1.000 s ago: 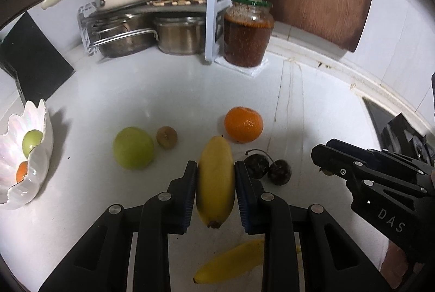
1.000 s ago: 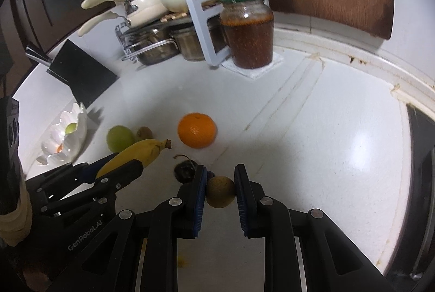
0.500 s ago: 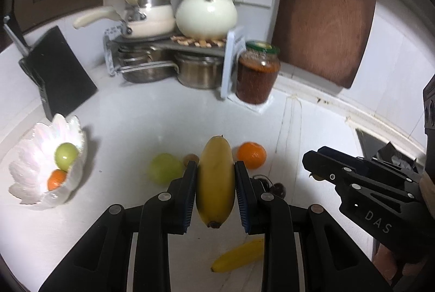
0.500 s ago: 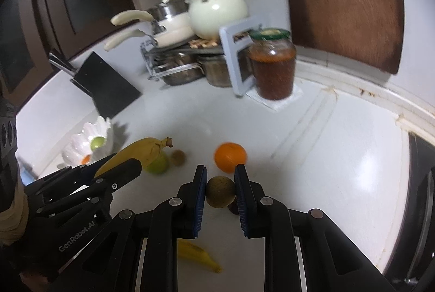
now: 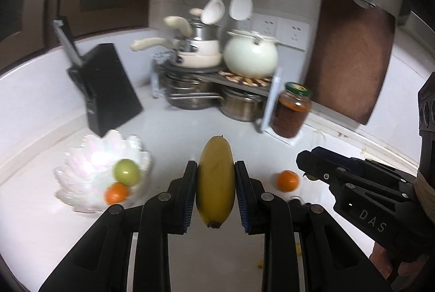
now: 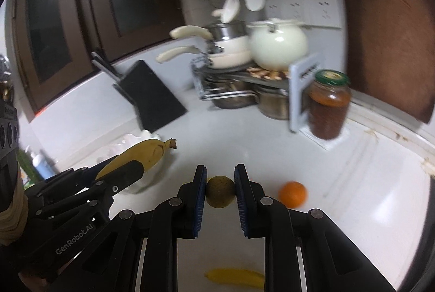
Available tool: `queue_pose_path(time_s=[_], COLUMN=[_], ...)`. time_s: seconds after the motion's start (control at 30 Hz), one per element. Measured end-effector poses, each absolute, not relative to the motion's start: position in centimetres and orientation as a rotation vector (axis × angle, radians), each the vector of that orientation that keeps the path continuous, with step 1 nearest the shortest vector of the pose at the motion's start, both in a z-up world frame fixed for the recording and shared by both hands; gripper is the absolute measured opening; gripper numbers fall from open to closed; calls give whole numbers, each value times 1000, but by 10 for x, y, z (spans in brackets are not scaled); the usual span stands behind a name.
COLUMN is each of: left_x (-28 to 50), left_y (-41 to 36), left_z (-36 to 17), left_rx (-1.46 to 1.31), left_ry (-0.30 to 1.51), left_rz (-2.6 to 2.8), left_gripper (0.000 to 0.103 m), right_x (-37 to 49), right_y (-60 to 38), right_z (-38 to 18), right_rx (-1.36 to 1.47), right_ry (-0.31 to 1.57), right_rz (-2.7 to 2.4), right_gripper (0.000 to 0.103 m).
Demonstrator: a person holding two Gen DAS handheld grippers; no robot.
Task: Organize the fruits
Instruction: 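Carry the banana with the left tool while the right tool carries the small fruit over the glass bowl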
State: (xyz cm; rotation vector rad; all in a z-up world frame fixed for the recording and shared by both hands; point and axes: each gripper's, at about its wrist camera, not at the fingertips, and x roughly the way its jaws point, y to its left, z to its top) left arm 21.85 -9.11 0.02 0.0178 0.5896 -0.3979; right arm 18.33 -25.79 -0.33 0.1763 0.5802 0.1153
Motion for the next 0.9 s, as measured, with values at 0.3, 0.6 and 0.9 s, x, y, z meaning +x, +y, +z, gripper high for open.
queue_pose_path(time_s=[0.3,0.6,0.9], left_x=[223,228,247], left_y=[-35,14,50], left_z=[11,14,5], left_rx=[6,9,18], left_ry=[549,529,555], left_rz=[-287,-200,-157], left_gripper=[28,28,28], right_x=[205,228,259], right_y=[-204,-154,-110], right_z=[11,15,6], right_rx=[141,121,92], right_ry=[544,545,580], right_rz=[223,329,394], right_gripper=[23,23,23])
